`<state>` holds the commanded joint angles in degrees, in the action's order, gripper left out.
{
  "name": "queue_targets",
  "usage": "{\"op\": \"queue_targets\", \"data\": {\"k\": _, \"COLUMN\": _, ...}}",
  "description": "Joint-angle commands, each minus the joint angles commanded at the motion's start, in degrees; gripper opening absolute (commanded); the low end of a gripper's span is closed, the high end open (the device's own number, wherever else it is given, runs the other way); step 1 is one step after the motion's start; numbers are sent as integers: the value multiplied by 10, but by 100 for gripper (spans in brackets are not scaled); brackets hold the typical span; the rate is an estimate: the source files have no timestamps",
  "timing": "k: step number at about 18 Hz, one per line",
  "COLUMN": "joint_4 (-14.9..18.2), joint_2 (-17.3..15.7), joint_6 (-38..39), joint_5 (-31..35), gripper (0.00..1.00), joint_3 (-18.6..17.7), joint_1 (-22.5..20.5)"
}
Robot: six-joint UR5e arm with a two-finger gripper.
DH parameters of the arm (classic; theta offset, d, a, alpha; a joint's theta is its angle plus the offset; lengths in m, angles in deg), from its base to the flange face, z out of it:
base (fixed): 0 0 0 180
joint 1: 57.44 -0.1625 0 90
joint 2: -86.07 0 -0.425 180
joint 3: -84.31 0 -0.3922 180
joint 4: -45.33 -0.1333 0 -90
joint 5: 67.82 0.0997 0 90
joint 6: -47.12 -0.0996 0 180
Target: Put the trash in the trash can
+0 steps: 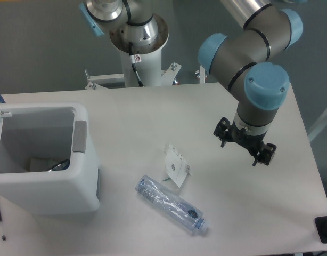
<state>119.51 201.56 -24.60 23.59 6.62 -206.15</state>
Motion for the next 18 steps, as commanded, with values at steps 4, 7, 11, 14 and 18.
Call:
{"op": "queue_targets", "data": {"k": 4, "joint_4": -1, "joint_2": 0, "joint_6": 1, "joint_5": 0, "gripper": 100, "joint_3": -3, "joint_1": 0}}
{"op": "queue_targets", "data": {"k": 7, "joint_4": 1, "joint_2": 0, "joint_6": 3, "joint_5": -2, "gripper": 100, "joint_3": -3, "joint_1": 1}}
{"op": "queue_targets", "data": {"k": 11, "joint_4": -8, "joint_2": 1, "joint_6": 4, "joint_5": -6, "gripper": 100, "joint_3": -5, "joint_1": 2}}
{"op": "queue_targets", "data": {"k": 14, "joint_4": -8, "joint_2": 1, "joint_6": 33, "joint_5": -7, "gripper": 100, "joint_3": -15, "joint_1": 5}}
{"op": "queue_targets", "data": {"k": 18, "joint_4": -11, "joint_2": -2, "joint_6": 123, "joint_5": -11, "gripper": 100, "joint_3": -32, "joint_1": 23}}
